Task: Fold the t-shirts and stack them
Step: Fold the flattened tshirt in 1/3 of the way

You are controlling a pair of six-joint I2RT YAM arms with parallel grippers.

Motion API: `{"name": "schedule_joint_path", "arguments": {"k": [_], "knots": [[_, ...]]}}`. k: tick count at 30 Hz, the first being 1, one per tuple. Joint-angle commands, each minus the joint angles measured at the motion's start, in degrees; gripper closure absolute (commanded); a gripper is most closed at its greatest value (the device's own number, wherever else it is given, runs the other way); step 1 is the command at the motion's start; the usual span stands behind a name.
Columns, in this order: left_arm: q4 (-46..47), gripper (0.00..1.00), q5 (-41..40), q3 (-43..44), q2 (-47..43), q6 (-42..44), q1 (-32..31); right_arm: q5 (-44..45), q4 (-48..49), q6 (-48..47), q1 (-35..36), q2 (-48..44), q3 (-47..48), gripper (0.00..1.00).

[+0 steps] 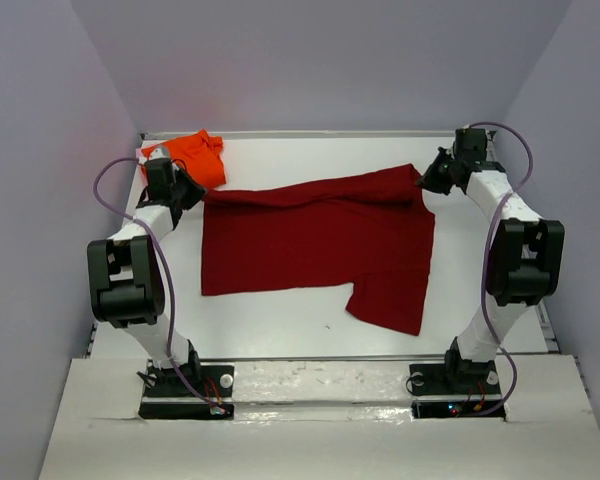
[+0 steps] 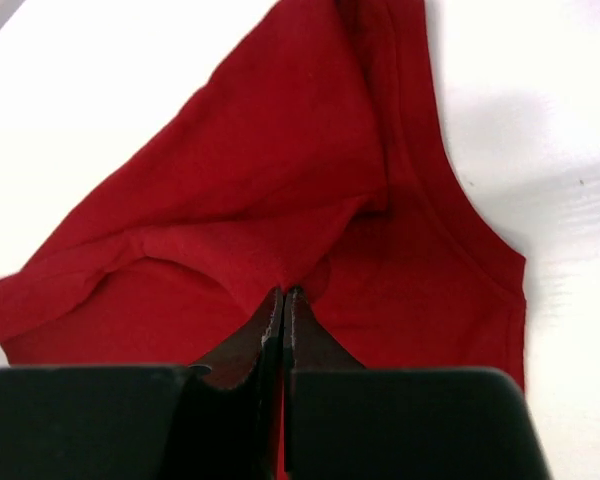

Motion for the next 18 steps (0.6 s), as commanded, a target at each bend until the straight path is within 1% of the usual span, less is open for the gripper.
{"name": "schedule_joint_path", "arguments": {"k": [1, 4, 6, 10, 12, 13, 15, 17, 18], "knots": [[-2.2, 1.00, 1.3, -1.6, -1.7, 0.2, 0.2, 2.1, -0.2, -1.5, -0.2, -4.0, -1.5, 1.00], [-4.7, 1.00, 0.5, -1.9, -1.8, 0.1, 0.2, 2.6, -0.4, -1.7, -0.2, -4.7, -2.5, 1.00], [-5.4, 1.00, 0.6, -3.5, -2.6, -0.7, 0.5, 3.2, -0.5, -1.8, -0.2, -5.2, -3.2, 1.00], [-5.2, 1.00, 4.7, -6.7, -3.1, -2.8, 1.6, 3.2, -0.6, -1.7, -0.2, -6.0, -3.6, 1.00], [-4.2, 0.70, 6.1, -8.8, -4.0, -4.3, 2.0, 2.8, -0.5, -1.4, -0.2, -6.2, -3.6, 1.00], [-3.4, 0.58, 6.2, -9.7, -4.5, -4.7, 2.3, 2.7, -0.5, -1.3, -0.2, -6.2, -3.7, 1.00], [-2.6, 0.41, 5.9, -10.7, -5.9, -5.4, 3.4, 2.1, -0.5, -1.3, -0.2, -6.1, -3.7, 1.00], [-1.8, 0.36, 6.3, -10.7, -8.2, -6.4, 5.1, 2.1, -0.4, -1.4, -0.2, -6.3, -4.3, 1.00], [-1.8, 0.28, 6.0, -10.3, -9.1, -6.6, 5.5, 2.2, -0.4, -1.4, -0.2, -6.3, -4.6, 1.00]]}}
